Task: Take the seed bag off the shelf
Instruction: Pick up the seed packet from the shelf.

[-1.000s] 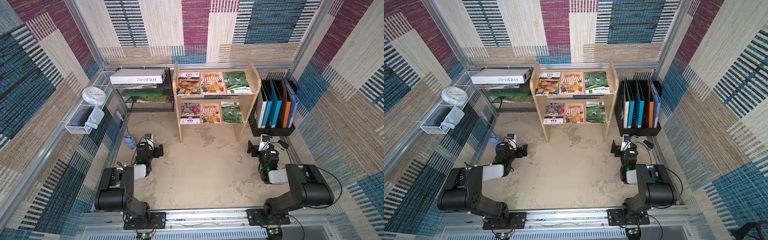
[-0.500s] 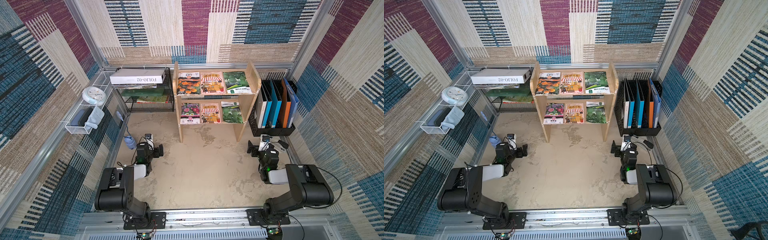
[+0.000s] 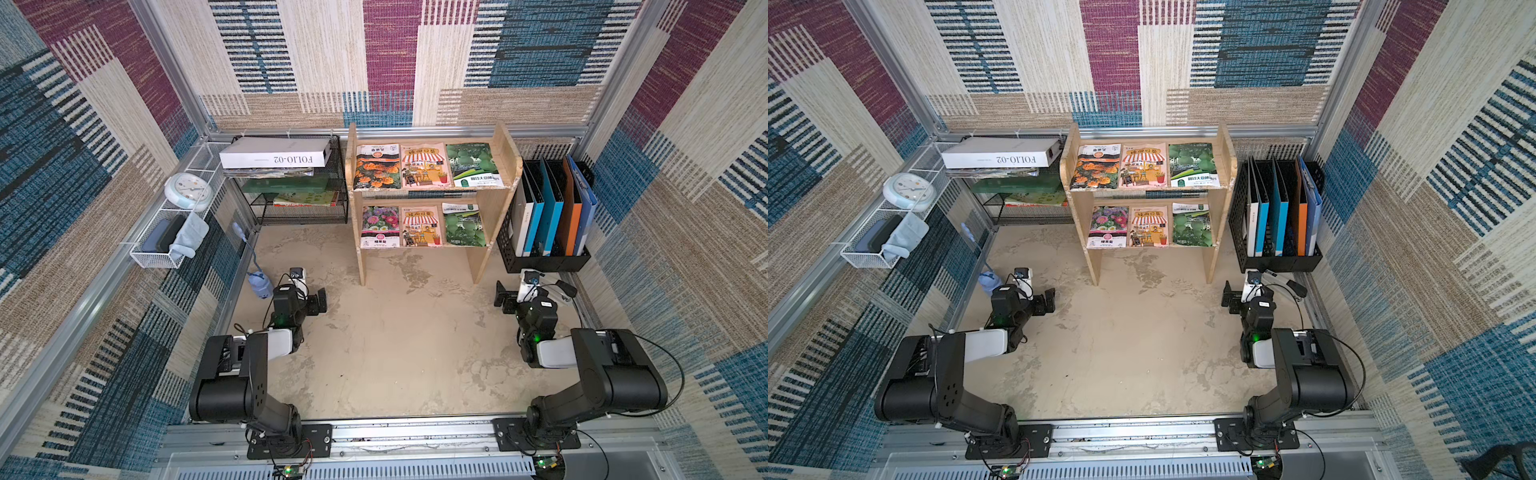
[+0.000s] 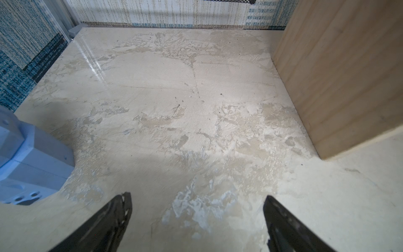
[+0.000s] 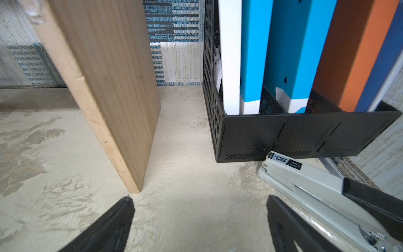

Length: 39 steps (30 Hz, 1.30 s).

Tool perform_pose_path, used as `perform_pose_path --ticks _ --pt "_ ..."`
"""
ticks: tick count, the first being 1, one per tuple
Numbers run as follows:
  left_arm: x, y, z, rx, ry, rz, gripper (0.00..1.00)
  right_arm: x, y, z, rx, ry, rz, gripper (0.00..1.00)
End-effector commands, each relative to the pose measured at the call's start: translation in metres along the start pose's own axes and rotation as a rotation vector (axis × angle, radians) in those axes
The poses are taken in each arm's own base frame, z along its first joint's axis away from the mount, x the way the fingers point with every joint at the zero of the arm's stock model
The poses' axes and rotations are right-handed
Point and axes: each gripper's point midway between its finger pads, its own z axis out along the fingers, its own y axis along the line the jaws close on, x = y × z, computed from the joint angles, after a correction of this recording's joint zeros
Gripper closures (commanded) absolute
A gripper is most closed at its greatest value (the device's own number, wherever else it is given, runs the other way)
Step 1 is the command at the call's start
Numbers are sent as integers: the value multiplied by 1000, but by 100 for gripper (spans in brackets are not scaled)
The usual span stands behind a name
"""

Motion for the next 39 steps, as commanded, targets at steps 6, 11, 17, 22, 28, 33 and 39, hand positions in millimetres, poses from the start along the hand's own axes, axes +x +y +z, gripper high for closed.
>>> perform_pose_path --ticks 6,11,17,22,28,33,39 --pt "-11 -2 0 13 -40 5 5 -13 -3 -1 14 -51 12 0" --pt "-52 21 -26 -132 -12 -60 24 -69 6 -8 -43 -36 -46 1" --pt "-141 -13 -104 -108 -258 -120 17 -158 31 -58 -105 -127 -97 1" --pt "-157 -71 -149 16 -276 -66 5 -210 70 -98 -204 -103 -214 1" --pt "-155 -91 -204 113 -311 -130 1 -257 114 -144 -320 -90 -385 2" --pt "-143 -103 -224 209 -225 -157 1 -275 140 -153 -337 -34 -598 3" --pt "-128 -134 -223 339 -109 -165 1 -308 157 -151 -293 -93 -805 6"
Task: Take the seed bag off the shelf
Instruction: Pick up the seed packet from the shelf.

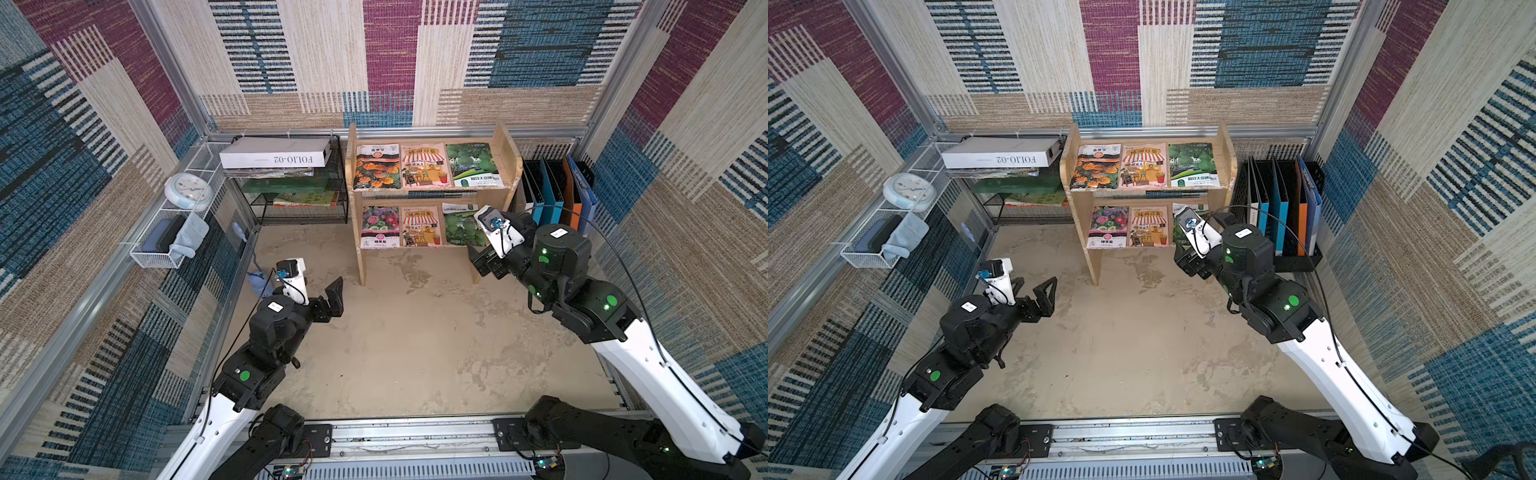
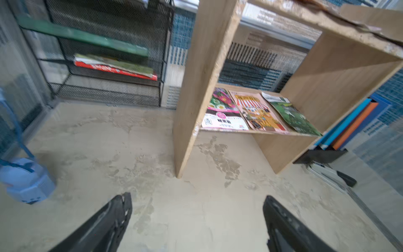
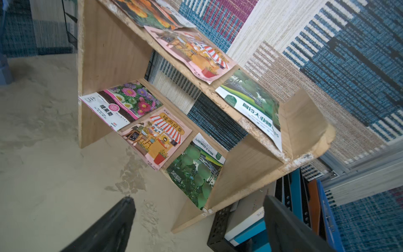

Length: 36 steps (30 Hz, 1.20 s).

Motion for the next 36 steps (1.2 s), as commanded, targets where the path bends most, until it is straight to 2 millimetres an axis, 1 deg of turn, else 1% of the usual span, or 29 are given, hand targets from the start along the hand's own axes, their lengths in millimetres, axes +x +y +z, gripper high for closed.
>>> perform_pose_path --ticks 1,5,7,11,14,15,17,19,22,25,29,32,36 --pt "19 -18 3 78 99 -29 1 -5 -15 -3 68 31 -162 7" --pt "23 -37 5 132 129 -4 1 -32 -33 -13 108 -29 -216 12" --pt "24 -48 6 165 143 10 1 -39 -36 -13 103 -32 -247 13" --pt "24 -74 10 226 177 41 1 -48 -33 -1 69 -8 -303 14" --pt "23 -93 15 256 196 61 1 -63 -30 4 35 -38 -316 14" --pt "22 -99 17 263 201 69 1 -71 -31 3 27 -61 -312 14" --pt "22 -110 20 273 209 85 1 -84 -31 5 4 -94 -312 17" --pt "20 -121 23 278 215 100 1 -94 -32 9 -13 -109 -310 23" --pt "17 -135 29 279 224 124 1 -96 -30 25 -41 -80 -322 30" --pt "15 -142 33 267 227 144 5 -92 -26 38 -55 -65 -322 32" --pt "13 -143 39 229 233 166 11 -85 -30 46 -73 -47 -287 35" --pt "14 -142 43 213 245 179 11 -74 -31 53 -86 -13 -275 34" --pt "15 -144 46 211 241 173 8 -57 -32 66 -90 39 -274 28"
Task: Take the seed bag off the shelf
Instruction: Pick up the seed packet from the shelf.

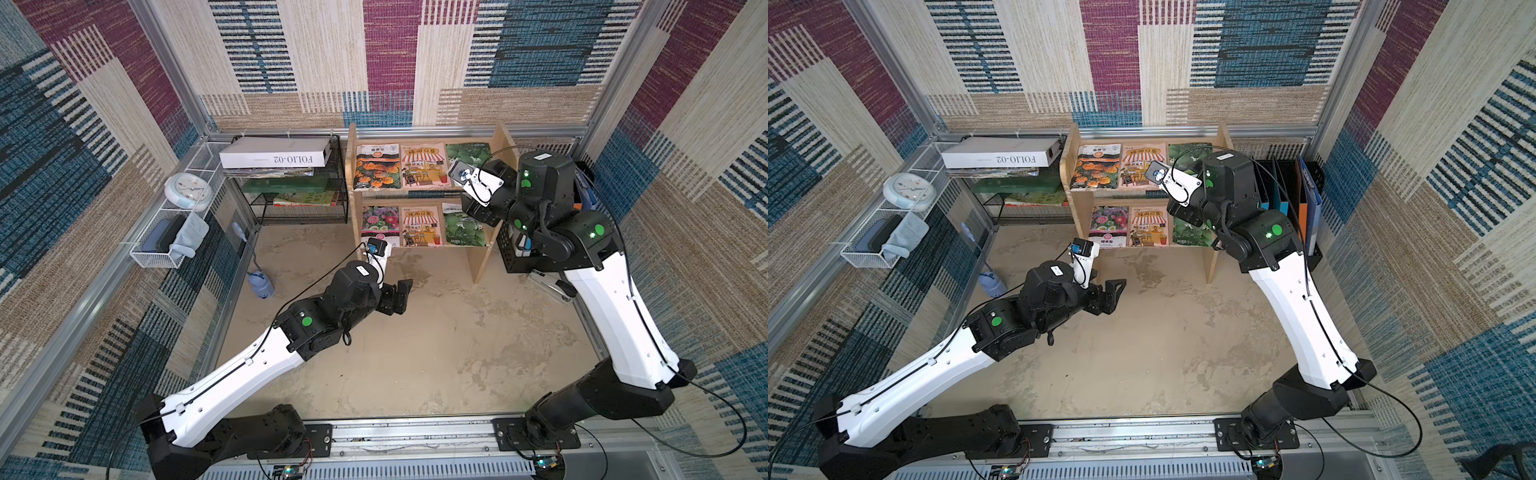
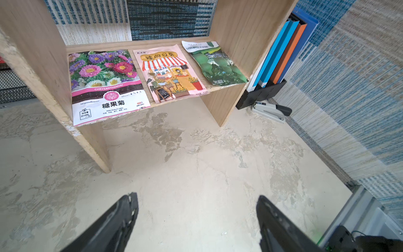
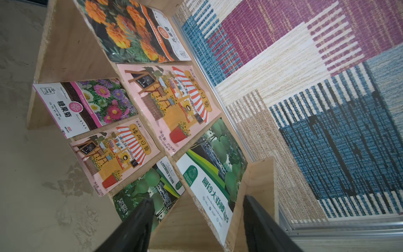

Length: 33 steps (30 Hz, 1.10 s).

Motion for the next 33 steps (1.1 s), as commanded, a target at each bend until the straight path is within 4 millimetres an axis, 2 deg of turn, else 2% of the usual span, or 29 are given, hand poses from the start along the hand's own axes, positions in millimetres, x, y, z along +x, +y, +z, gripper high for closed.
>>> perform_pose_path --ticks 1,7,14,20,25,33 --pt "-4 3 1 -21 -12 3 8 10 6 10 -28 24 20 25" --pt "-10 0 2 -18 -21 6 6 18 2 24 -12 36 25 12" --pt "-11 -1 6 -18 -24 8 6 29 -5 37 11 55 12 6" --pt "-10 -4 14 -16 -8 17 6 39 -14 48 41 67 7 6" --pt "-11 -5 17 -18 -8 19 5 43 -12 59 36 73 -11 6" --pt "-12 -5 19 -22 -3 25 5 52 4 68 -12 81 -13 18"
